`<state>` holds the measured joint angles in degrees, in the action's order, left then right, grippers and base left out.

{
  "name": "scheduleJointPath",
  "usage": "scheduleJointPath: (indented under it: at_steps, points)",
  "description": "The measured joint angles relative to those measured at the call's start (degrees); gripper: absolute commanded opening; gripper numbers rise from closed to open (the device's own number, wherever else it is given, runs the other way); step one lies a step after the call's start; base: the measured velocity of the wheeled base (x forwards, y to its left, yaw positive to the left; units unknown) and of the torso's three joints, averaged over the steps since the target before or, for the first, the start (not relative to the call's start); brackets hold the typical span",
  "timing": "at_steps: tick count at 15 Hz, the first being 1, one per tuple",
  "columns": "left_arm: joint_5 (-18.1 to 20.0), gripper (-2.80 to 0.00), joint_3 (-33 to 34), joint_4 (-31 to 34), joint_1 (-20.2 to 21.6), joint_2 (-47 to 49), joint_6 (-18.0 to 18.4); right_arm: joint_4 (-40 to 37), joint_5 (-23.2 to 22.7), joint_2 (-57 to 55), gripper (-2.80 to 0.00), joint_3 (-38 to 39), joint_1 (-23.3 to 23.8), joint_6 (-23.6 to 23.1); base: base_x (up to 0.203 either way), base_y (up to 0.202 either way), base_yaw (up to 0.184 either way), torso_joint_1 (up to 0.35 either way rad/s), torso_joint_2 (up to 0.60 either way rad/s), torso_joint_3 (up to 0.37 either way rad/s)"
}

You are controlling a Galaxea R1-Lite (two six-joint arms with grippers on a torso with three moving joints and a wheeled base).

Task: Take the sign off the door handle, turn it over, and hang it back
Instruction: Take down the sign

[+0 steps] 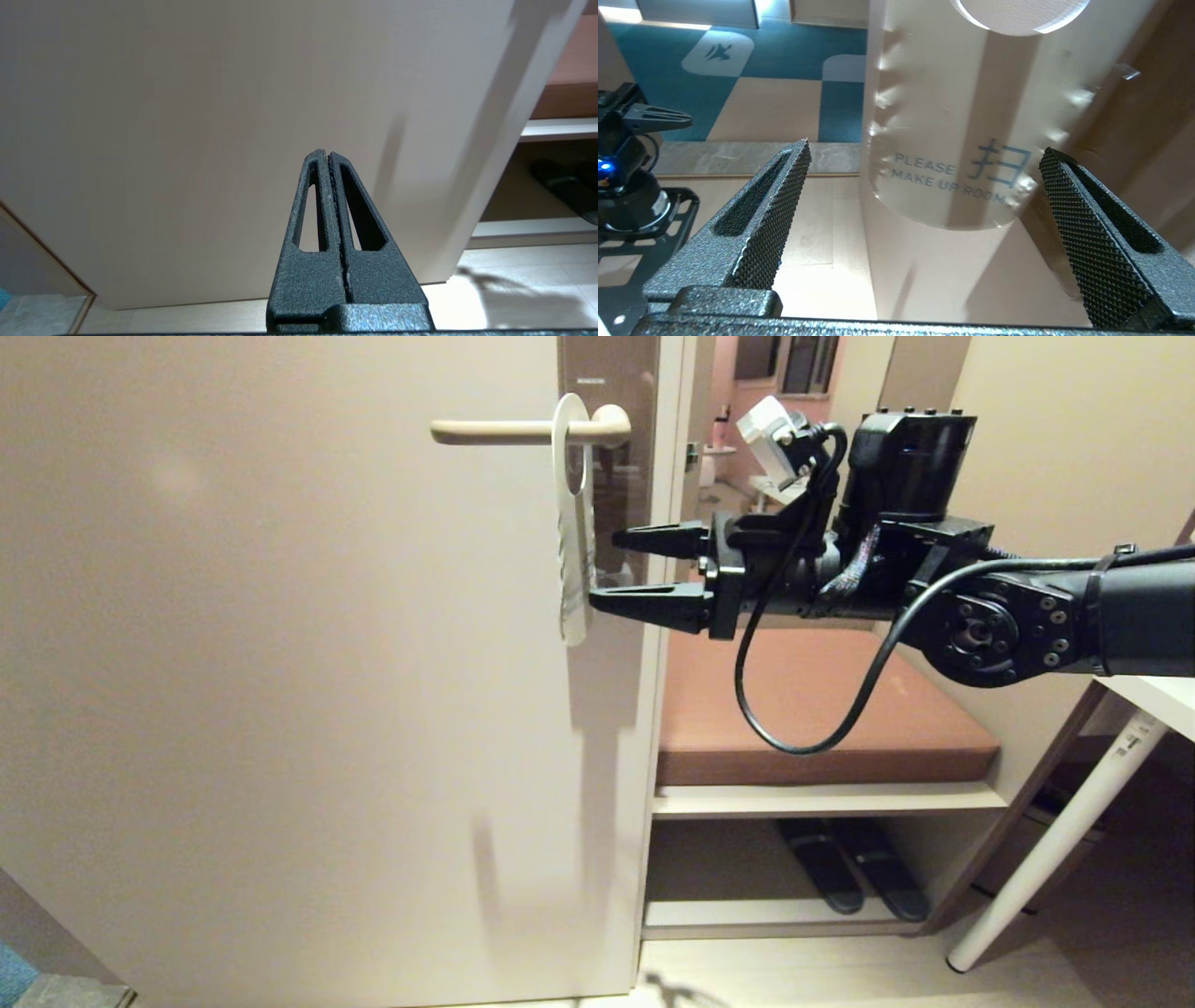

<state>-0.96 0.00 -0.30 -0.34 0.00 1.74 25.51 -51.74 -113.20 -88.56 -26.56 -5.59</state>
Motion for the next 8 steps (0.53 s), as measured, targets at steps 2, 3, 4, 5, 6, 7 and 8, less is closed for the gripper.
scheduleJointPath:
  at_steps: [2, 3, 4, 5, 6, 7, 8]
  points:
    - [0.04, -2.8, 0.0, -0.05, 0.01, 0.0, -0.01, -0.02, 0.03, 0.47, 0.0, 0.12, -0.16, 0.16, 0.0, 0.0, 0.0, 0.0, 0.0, 0.0]
    - [0.02, -2.8, 0.0, 0.0, -0.02, 0.0, 0.02, -0.01, 0.01, 0.7, 0.0, 0.17, -0.59, 0.11, 0.0, 0.0, 0.0, 0.0, 0.0, 0.0]
    - [0.0, -2.8, 0.0, 0.02, -0.08, 0.0, 0.01, 0.02, 0.03, 1.01, 0.0, 0.2, -0.88, 0.06, 0.0, 0.0, 0.0, 0.0, 0.0, 0.0]
    - [0.03, -2.8, 0.0, 0.06, -0.02, 0.0, 0.02, -0.02, 0.11, 1.42, 0.0, 0.47, -0.88, 0.03, 0.0, 0.0, 0.0, 0.0, 0.0, 0.0]
    - [0.04, -2.8, 0.0, 0.01, 0.01, 0.0, 0.01, -0.09, 0.24, 1.94, 0.0, 1.04, -0.92, -0.01, 0.0, 0.0, 0.0, 0.0, 0.0, 0.0]
    - [0.04, -2.8, 0.0, 0.01, 0.01, 0.0, 0.02, -0.07, 0.33, 2.56, 0.0, 1.88, -1.13, 0.0, 0.0, 0.0, 0.0, 0.0, 0.0, 0.0]
    - [0.02, -2.8, 0.0, 0.04, 0.01, 0.0, 0.02, -0.07, 0.37, 3.32, 0.0, 2.96, -1.42, 0.0, 0.0, 0.0, 0.0, 0.0, 0.0, 0.0]
